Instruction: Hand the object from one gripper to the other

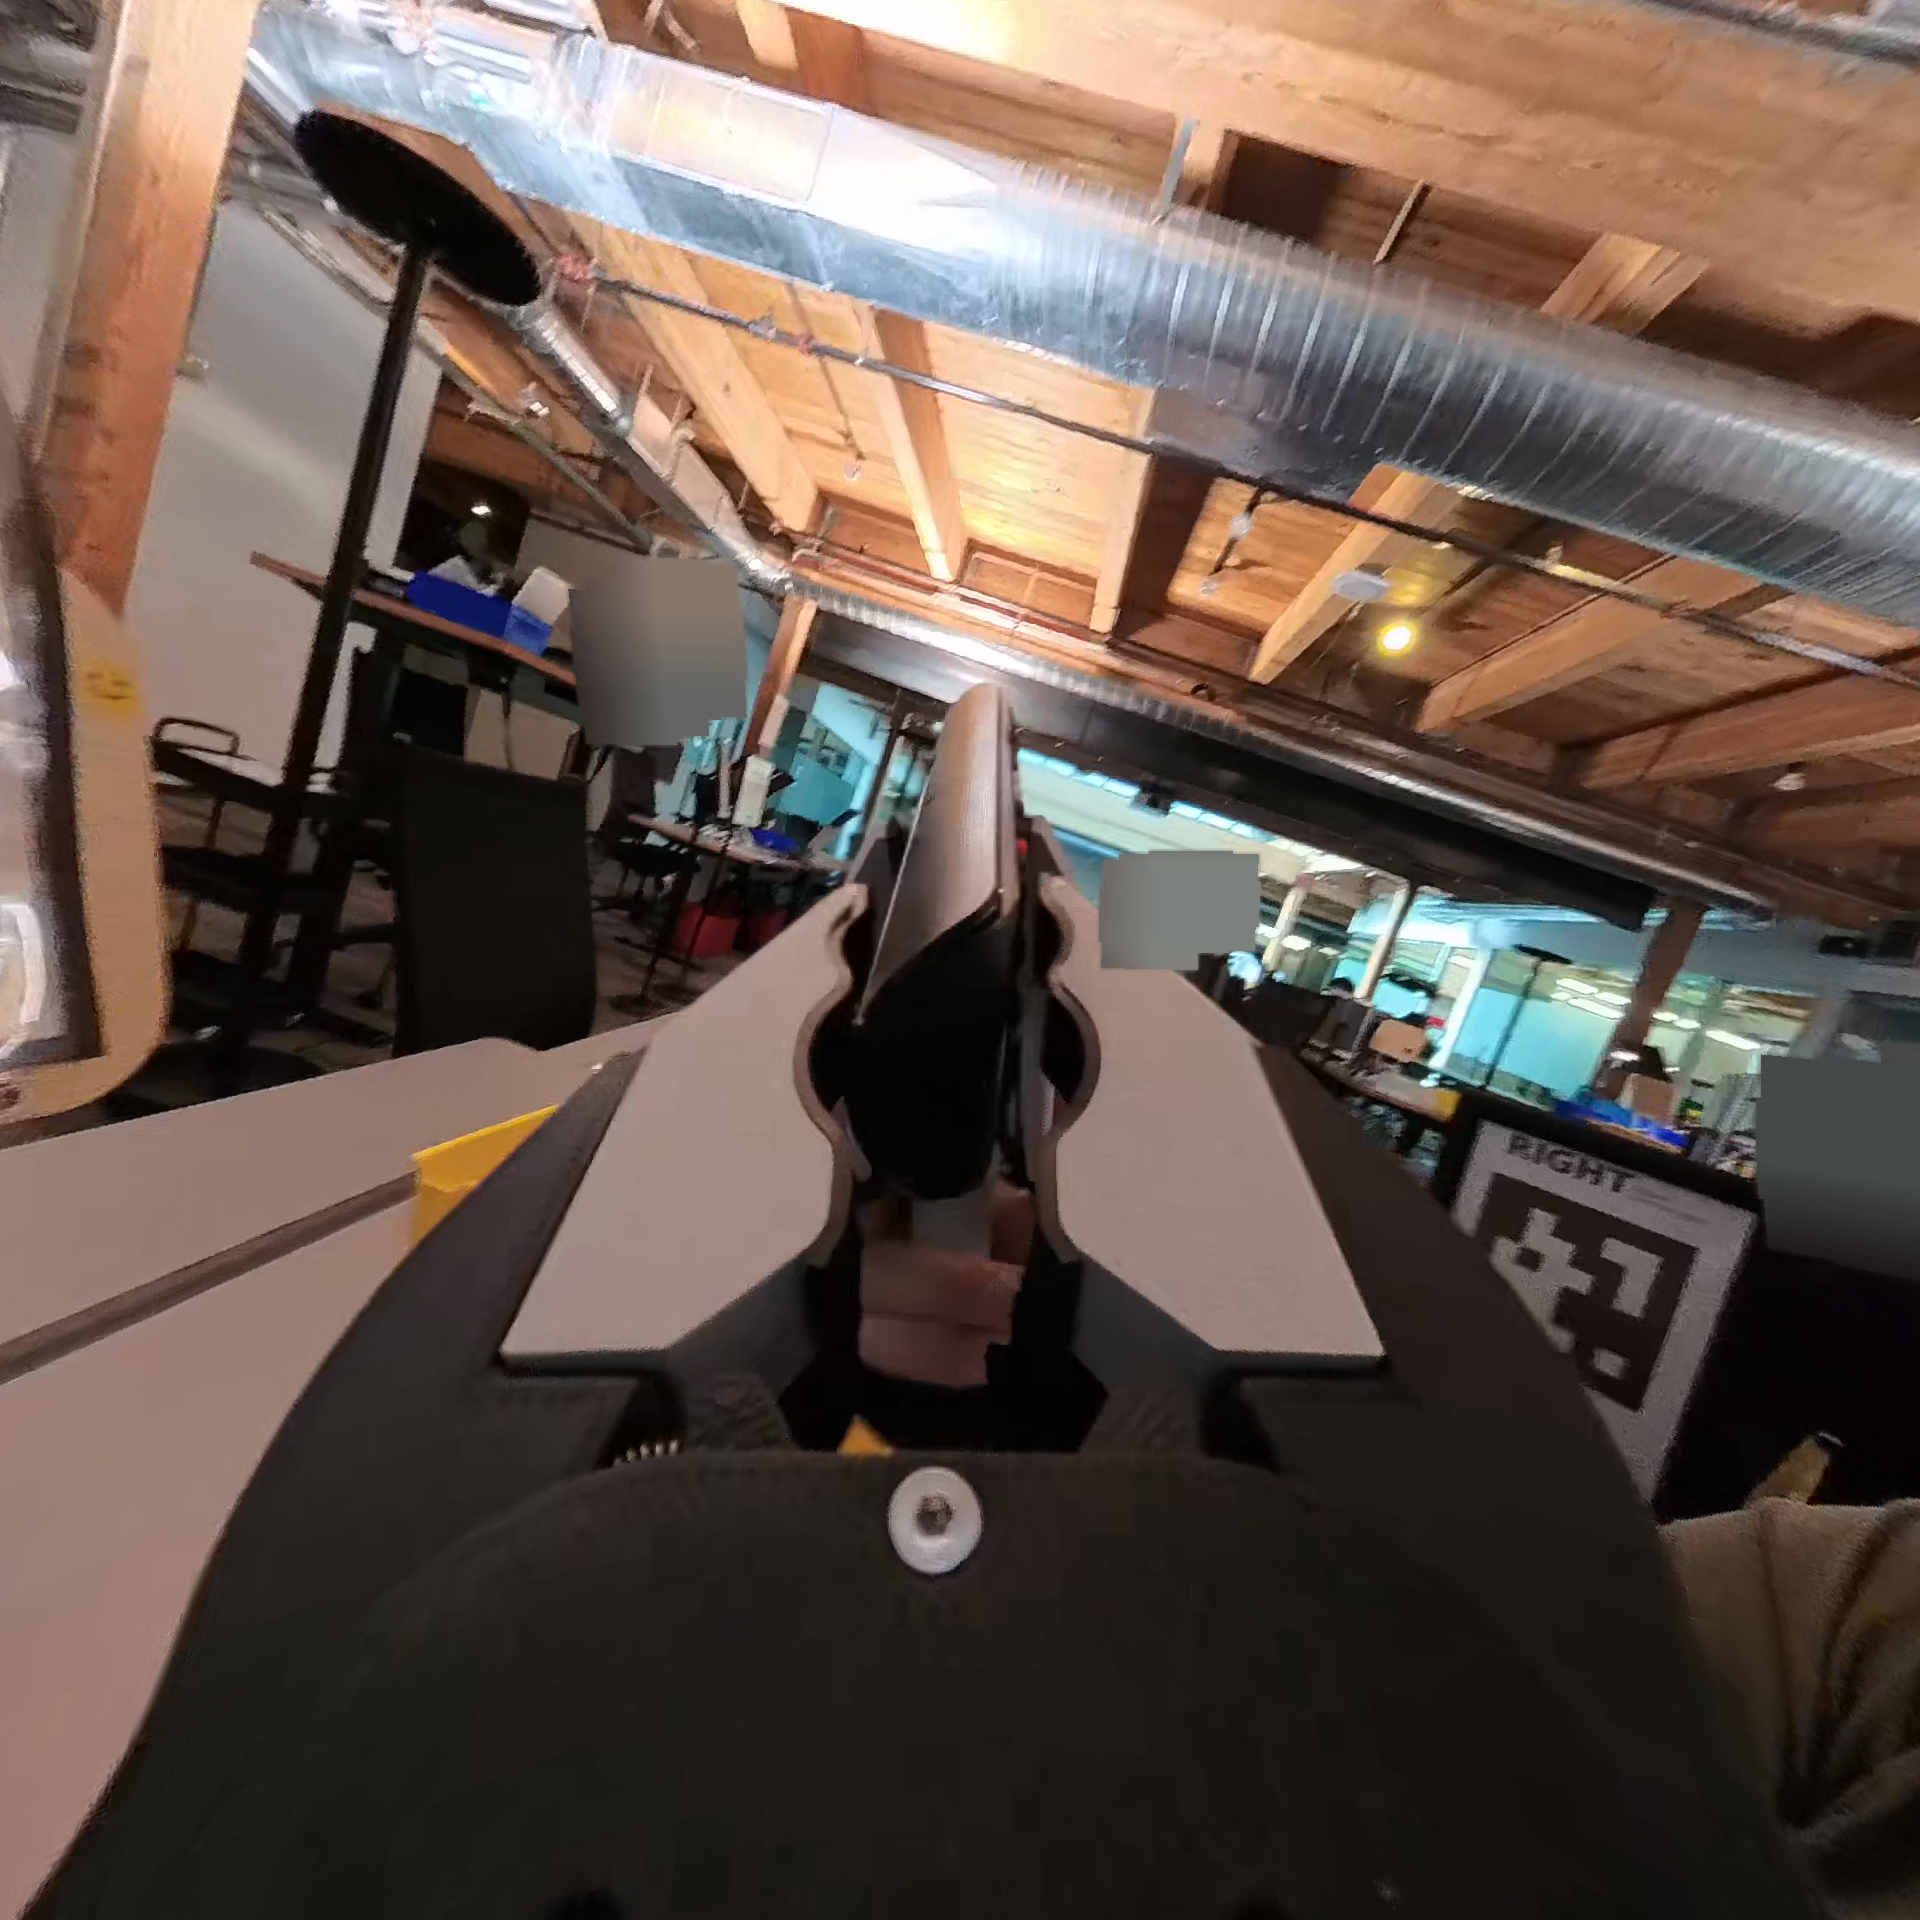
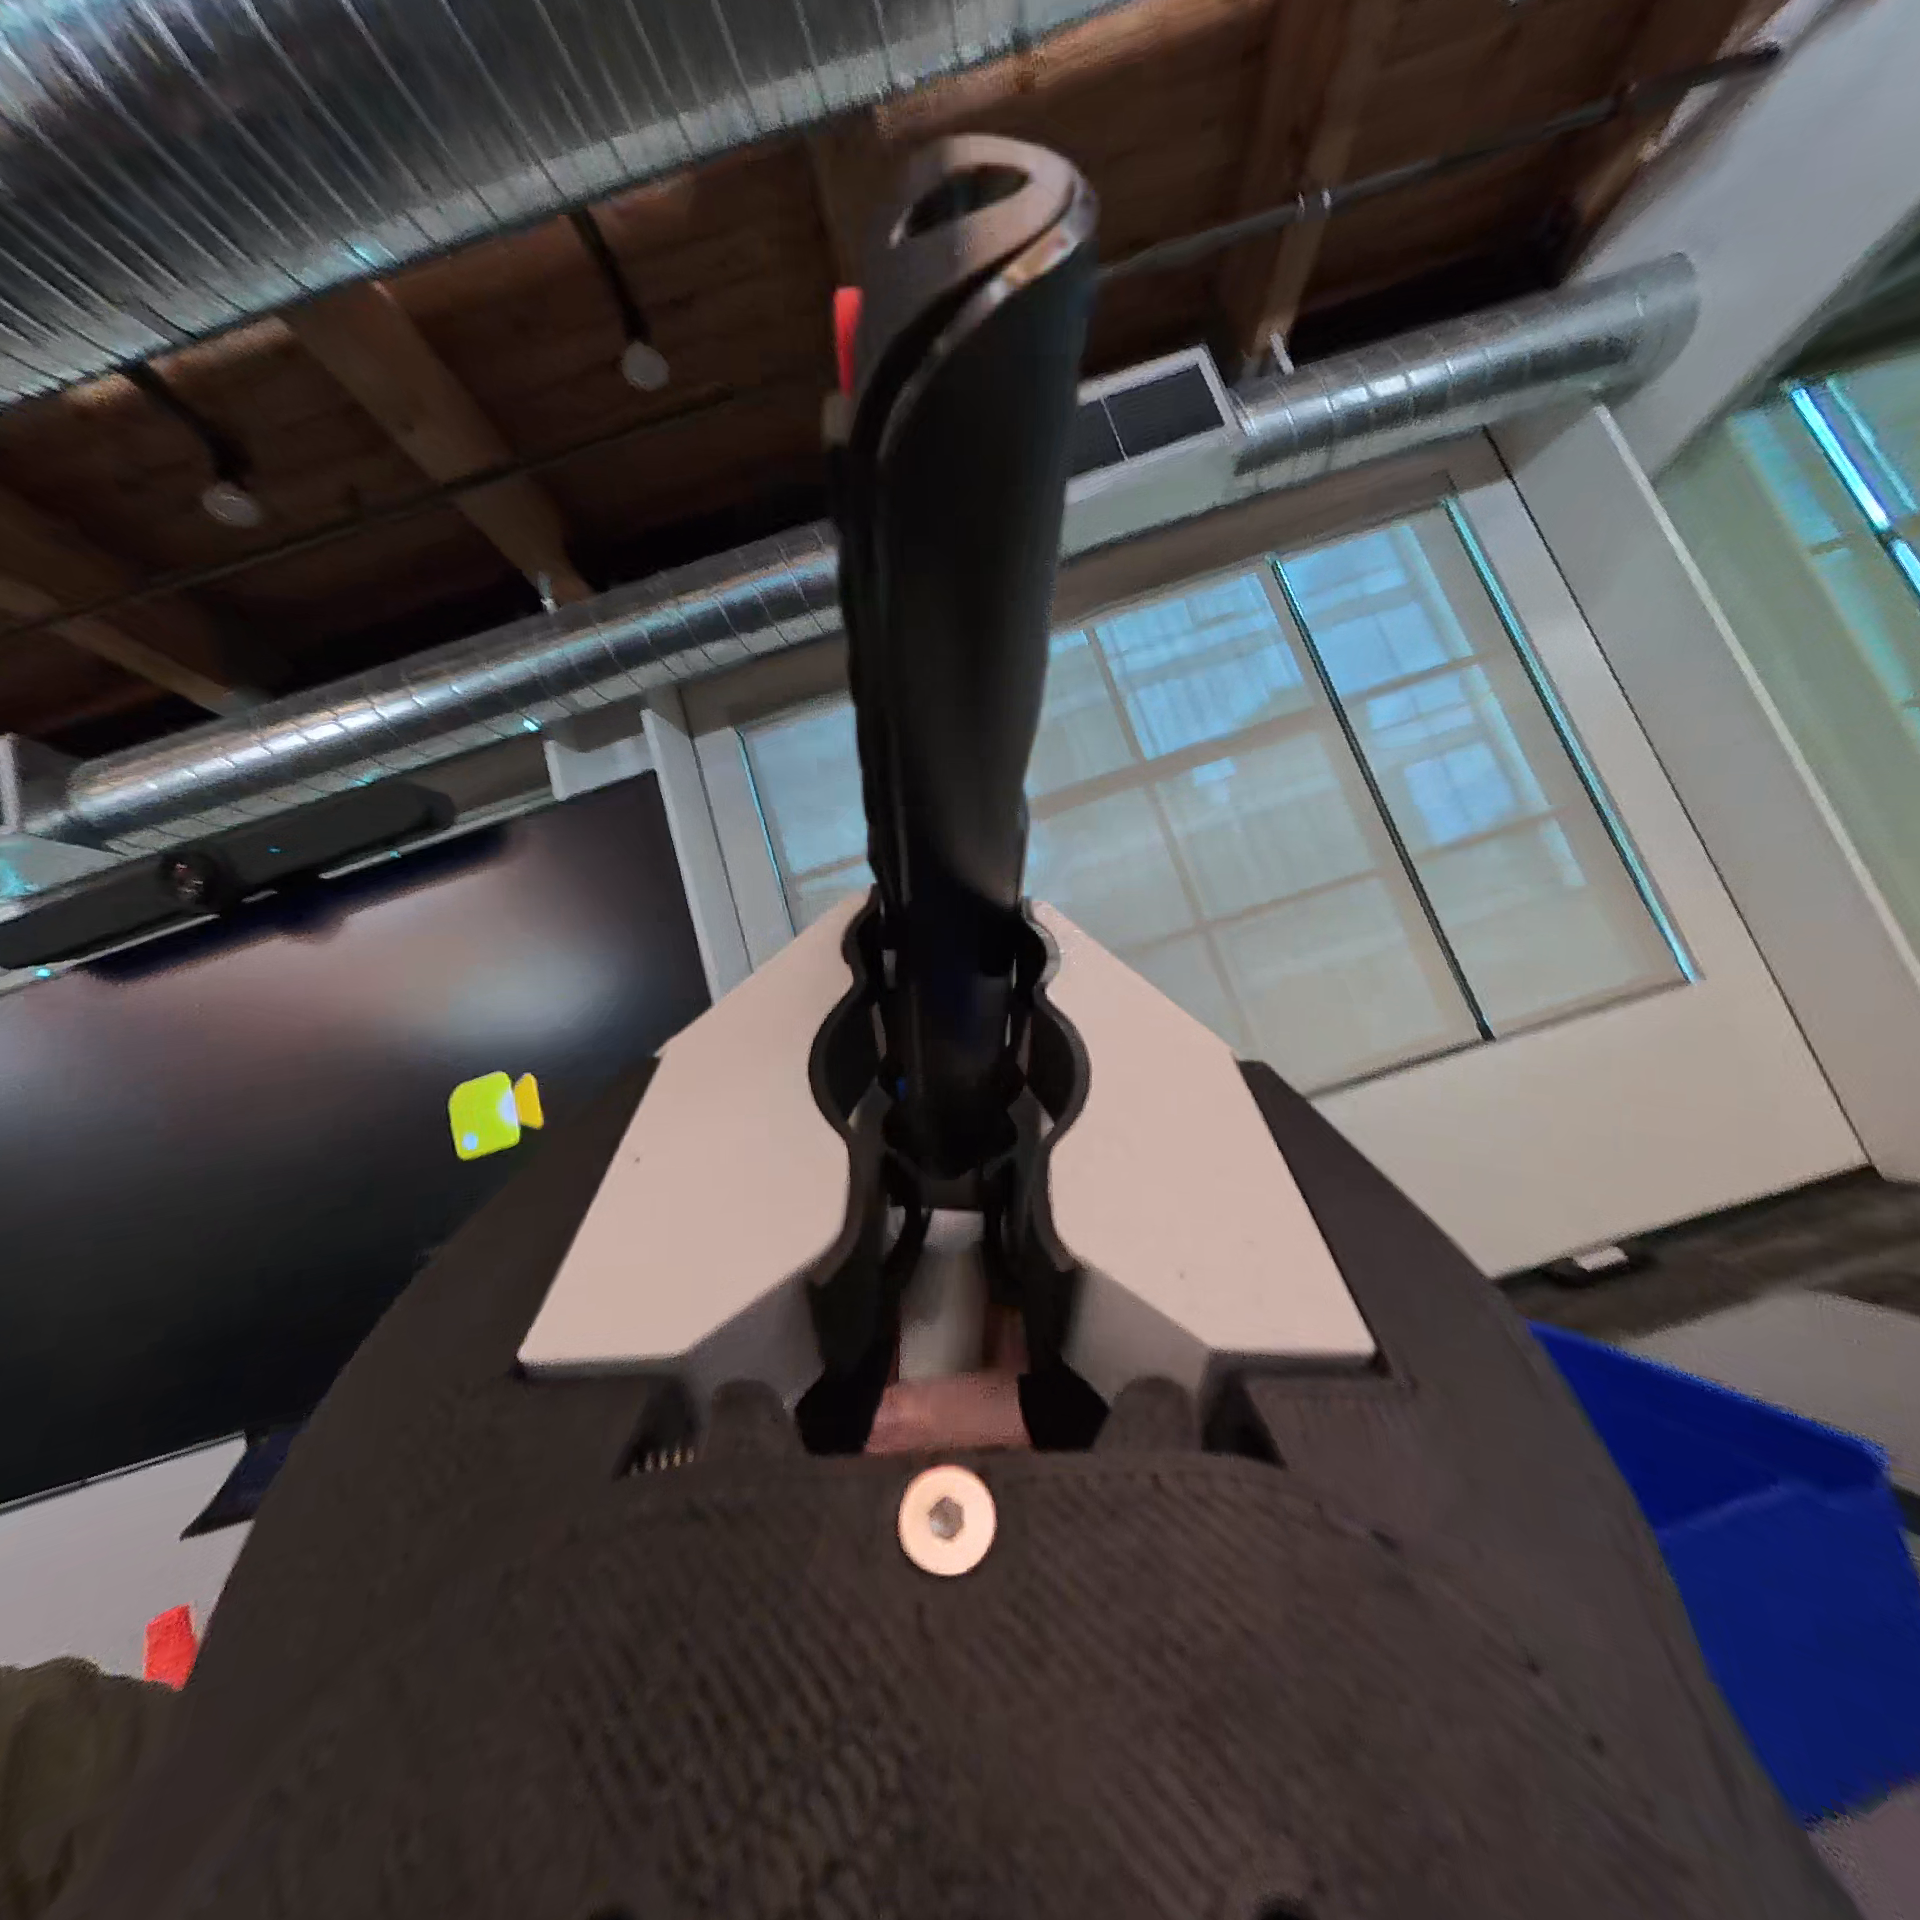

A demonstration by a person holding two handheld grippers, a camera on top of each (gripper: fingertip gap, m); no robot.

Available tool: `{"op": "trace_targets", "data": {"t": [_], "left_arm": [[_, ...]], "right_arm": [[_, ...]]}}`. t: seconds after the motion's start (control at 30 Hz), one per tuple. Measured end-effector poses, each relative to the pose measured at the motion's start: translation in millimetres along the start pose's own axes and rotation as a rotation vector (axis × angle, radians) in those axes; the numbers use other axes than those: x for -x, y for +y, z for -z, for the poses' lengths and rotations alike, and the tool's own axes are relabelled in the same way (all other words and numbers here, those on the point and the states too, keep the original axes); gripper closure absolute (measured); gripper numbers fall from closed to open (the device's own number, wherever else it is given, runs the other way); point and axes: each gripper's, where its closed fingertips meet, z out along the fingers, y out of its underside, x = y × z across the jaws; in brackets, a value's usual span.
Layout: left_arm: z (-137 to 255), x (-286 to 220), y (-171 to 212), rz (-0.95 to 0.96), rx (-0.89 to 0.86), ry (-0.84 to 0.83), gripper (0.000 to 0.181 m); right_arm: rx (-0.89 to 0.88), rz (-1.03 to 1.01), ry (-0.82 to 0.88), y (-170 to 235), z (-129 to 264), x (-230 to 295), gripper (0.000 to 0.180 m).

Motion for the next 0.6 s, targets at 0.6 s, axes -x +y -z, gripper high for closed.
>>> {"op": "trace_targets", "data": {"t": [0.6], "left_arm": [[26.0,21.0,59.4,-0.204,0.503,0.030,0.125]], "right_arm": [[1.196,0.237,0.068,111.7,95.8,-42.0,0.157]]}}
